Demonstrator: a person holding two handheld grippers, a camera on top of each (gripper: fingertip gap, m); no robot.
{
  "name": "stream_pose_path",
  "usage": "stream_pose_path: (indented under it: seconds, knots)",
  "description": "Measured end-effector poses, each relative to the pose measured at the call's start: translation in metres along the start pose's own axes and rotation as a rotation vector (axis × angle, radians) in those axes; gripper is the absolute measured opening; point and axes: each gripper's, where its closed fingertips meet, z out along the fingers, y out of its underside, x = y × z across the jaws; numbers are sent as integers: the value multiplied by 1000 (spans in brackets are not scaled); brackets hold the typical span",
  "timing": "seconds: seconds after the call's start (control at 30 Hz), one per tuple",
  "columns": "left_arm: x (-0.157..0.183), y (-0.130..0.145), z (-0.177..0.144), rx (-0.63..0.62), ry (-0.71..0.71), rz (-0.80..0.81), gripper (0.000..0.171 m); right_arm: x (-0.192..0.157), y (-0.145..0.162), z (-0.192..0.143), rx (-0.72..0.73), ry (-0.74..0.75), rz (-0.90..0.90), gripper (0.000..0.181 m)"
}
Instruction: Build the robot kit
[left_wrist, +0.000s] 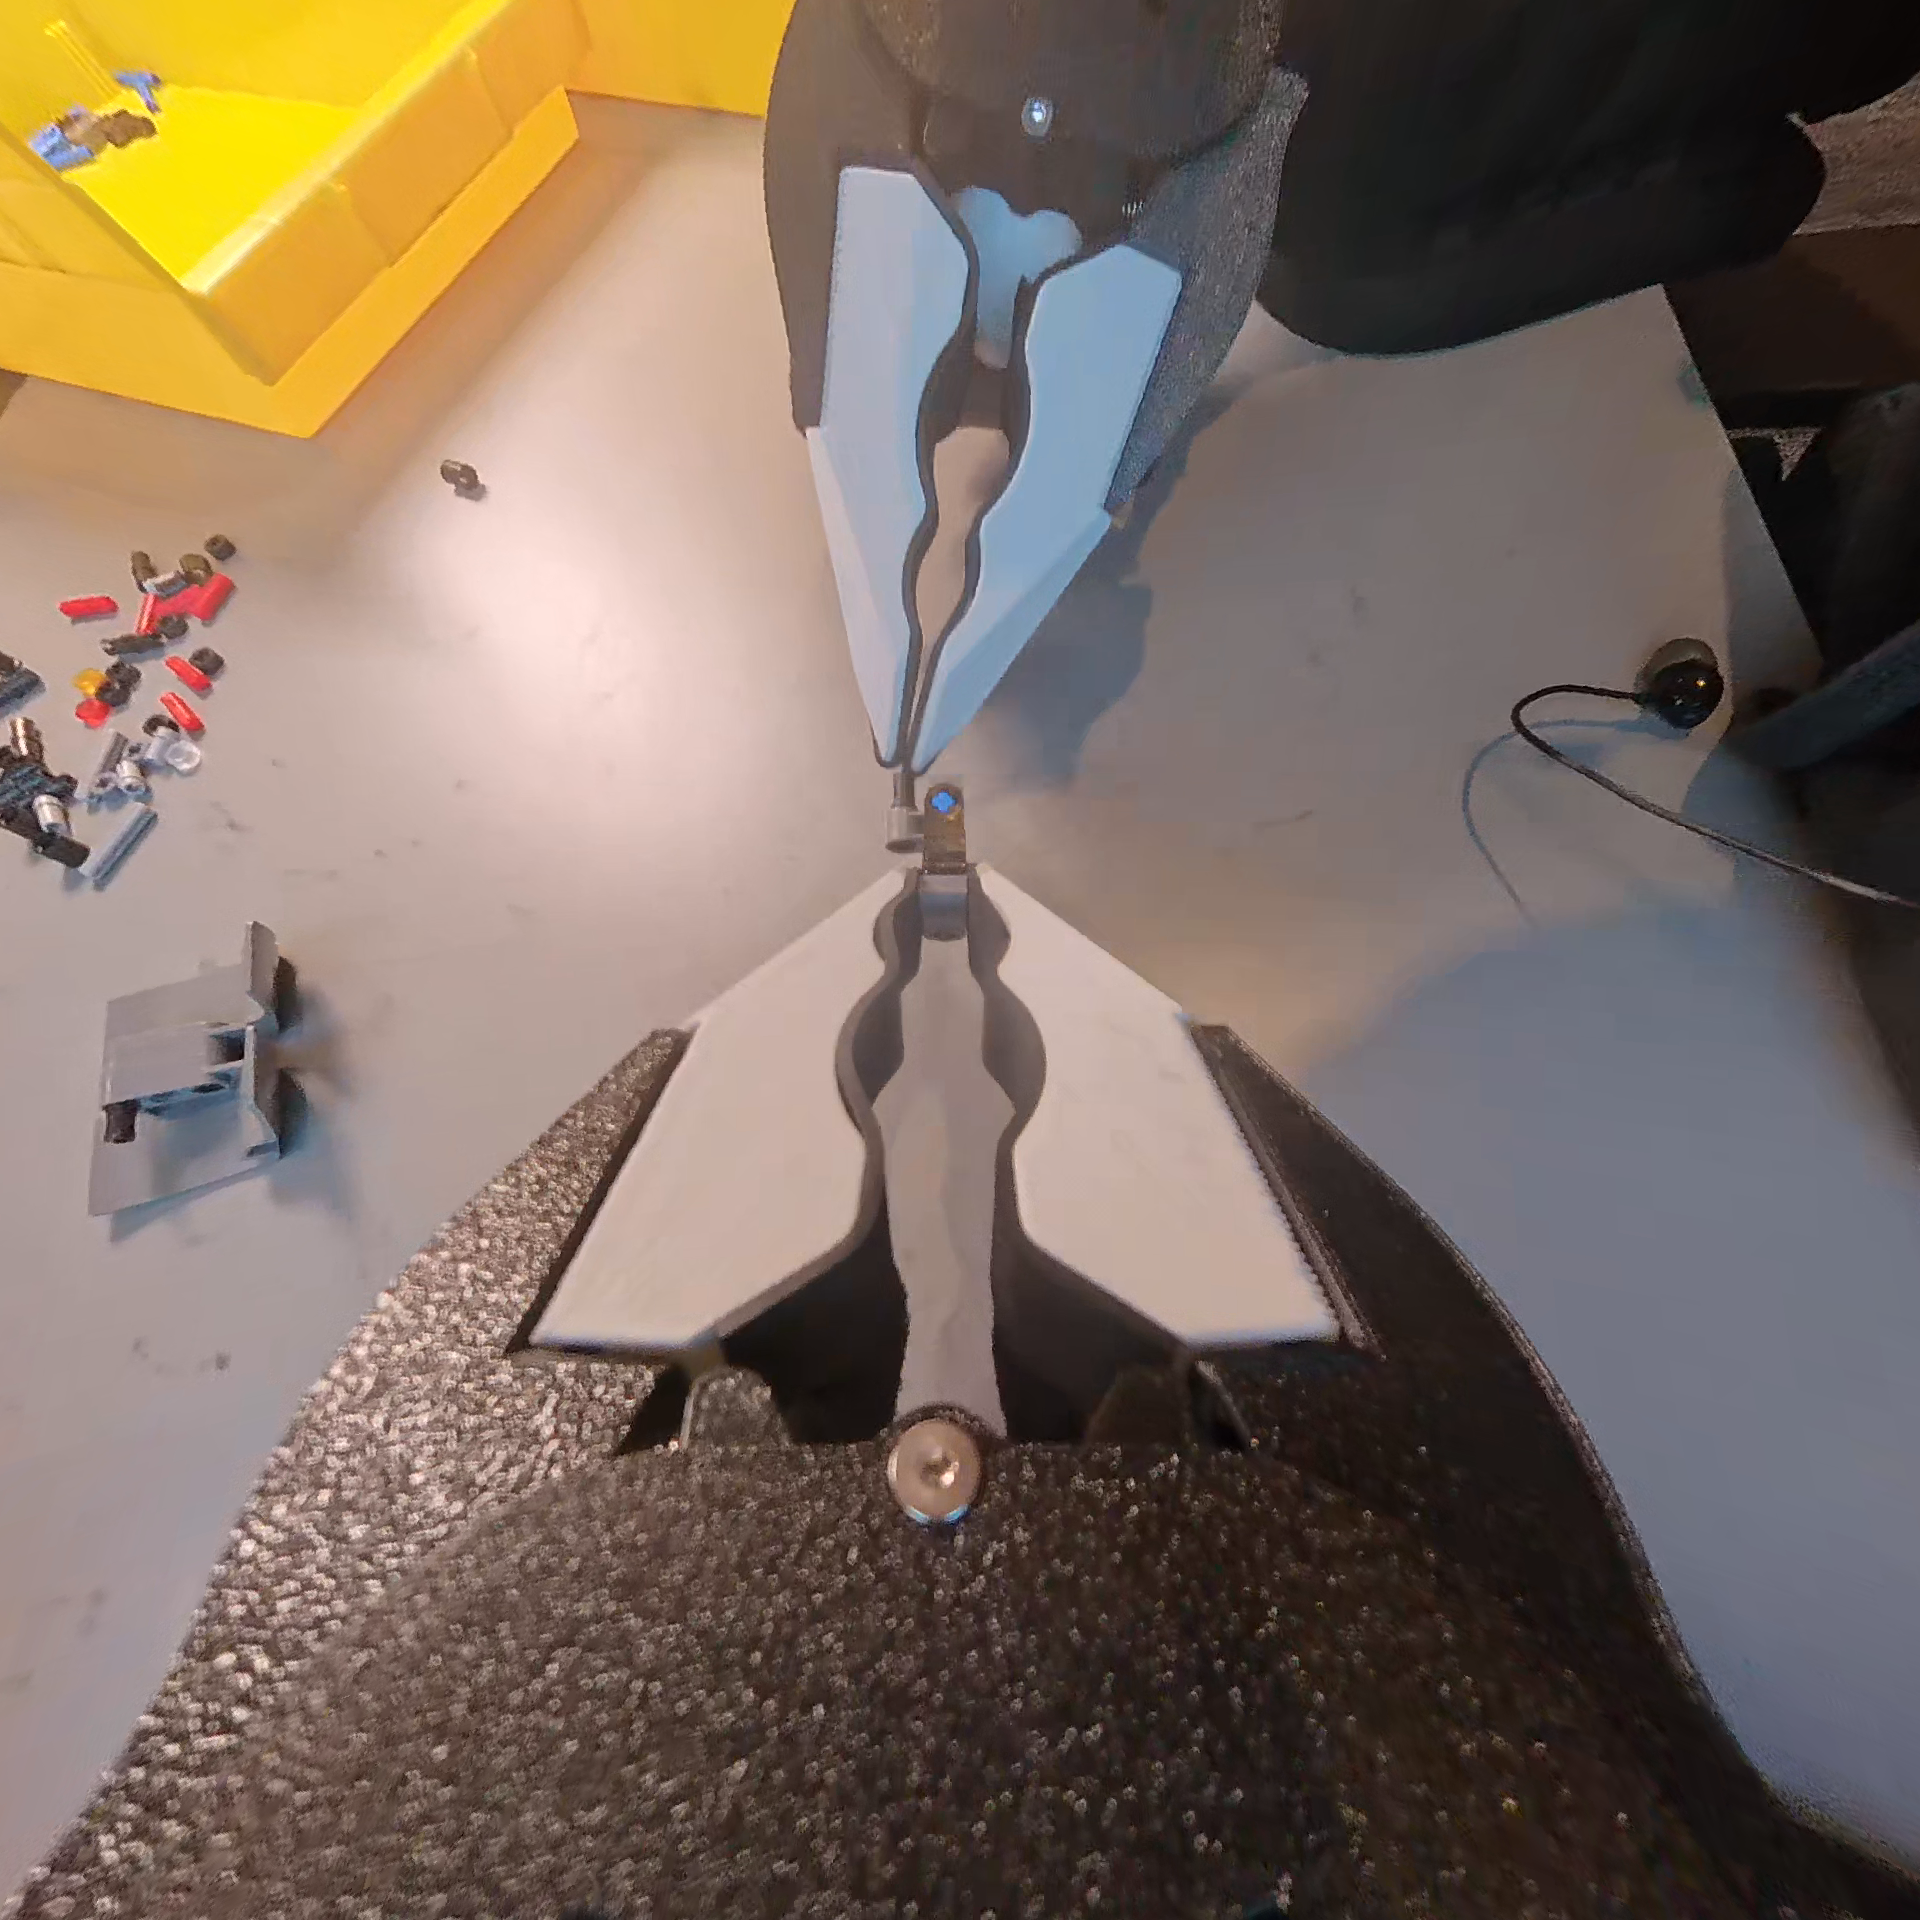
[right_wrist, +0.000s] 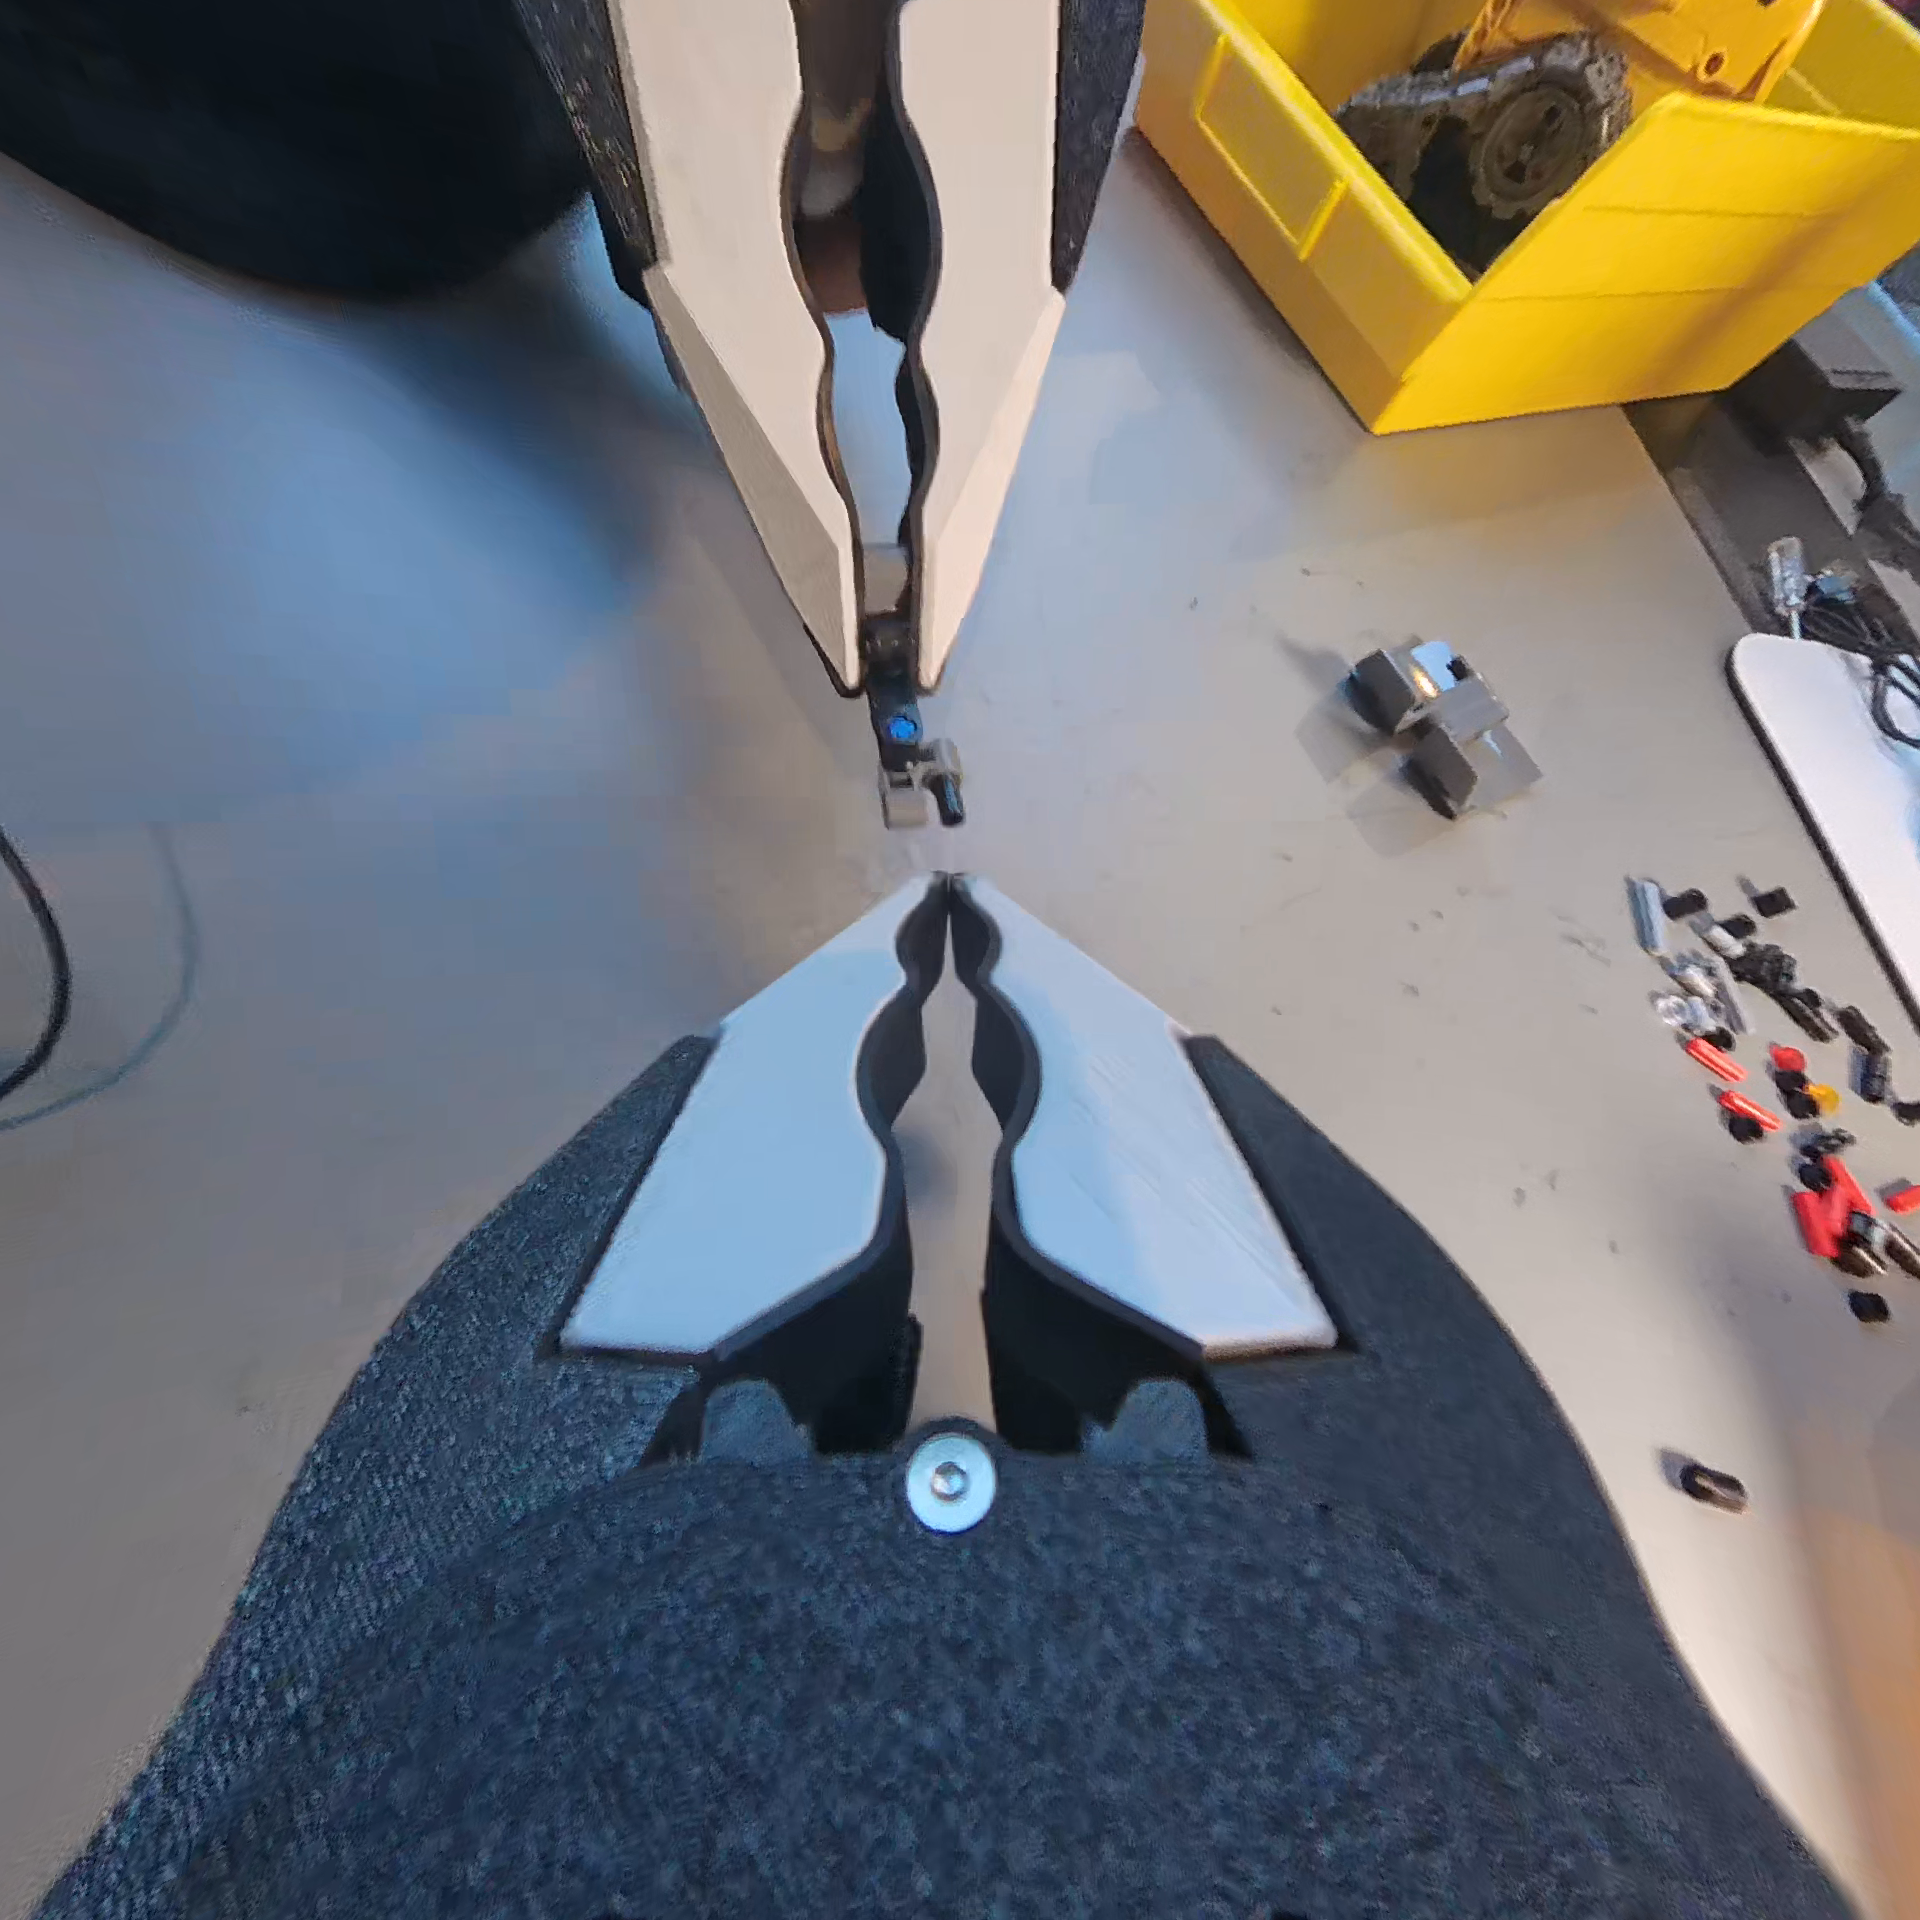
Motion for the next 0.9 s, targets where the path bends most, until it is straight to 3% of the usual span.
stream_pose_path:
  seconds: [0.33, 0.9]
  knots:
    - [-6, 35, 11, -160, -23, 8, 6, 10, 4, -1, 8, 19, 61, 14]
    - [-13, 38, 10, -142, -32, -23, 7, 17, 4, -2, 31, 32, 118, 17]
